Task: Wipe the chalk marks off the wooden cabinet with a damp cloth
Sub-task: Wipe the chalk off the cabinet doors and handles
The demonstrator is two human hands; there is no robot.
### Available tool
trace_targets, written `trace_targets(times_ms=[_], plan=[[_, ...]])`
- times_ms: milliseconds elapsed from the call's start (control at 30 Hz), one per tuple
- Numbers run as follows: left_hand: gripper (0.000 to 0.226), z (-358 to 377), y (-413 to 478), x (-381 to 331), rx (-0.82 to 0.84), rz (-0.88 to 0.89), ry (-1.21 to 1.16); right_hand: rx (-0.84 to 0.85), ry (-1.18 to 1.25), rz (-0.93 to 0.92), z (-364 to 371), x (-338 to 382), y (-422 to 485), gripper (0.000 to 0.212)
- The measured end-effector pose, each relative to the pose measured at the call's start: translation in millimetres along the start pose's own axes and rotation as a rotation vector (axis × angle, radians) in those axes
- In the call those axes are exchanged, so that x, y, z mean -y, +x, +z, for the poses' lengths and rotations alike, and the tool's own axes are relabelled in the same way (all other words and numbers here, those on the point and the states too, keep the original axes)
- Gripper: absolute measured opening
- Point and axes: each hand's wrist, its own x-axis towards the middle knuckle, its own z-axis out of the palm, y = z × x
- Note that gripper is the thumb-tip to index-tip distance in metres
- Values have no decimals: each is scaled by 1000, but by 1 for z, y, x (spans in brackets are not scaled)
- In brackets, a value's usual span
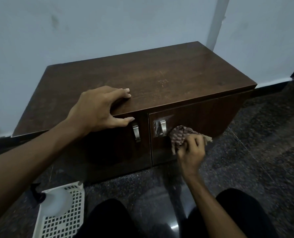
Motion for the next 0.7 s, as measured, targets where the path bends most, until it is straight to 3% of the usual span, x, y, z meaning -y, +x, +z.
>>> trace_targets(times_ms=[167, 233, 433, 600, 700], plan=[[69, 0, 0, 0, -2, 11, 1, -194, 84, 266, -4, 24, 24, 17], [69, -1, 1, 0, 1, 18, 8, -219, 105, 214, -4, 38, 32, 14], [70, -3, 1, -1, 11, 23, 20, -73, -27, -216, 5, 25, 11, 17], [69, -4, 0, -3, 15, 20, 31, 133, -94, -220, 3, 2, -17, 12], [68, -5, 1, -4, 22, 14, 33, 143, -28, -119, 1, 9, -13, 17]])
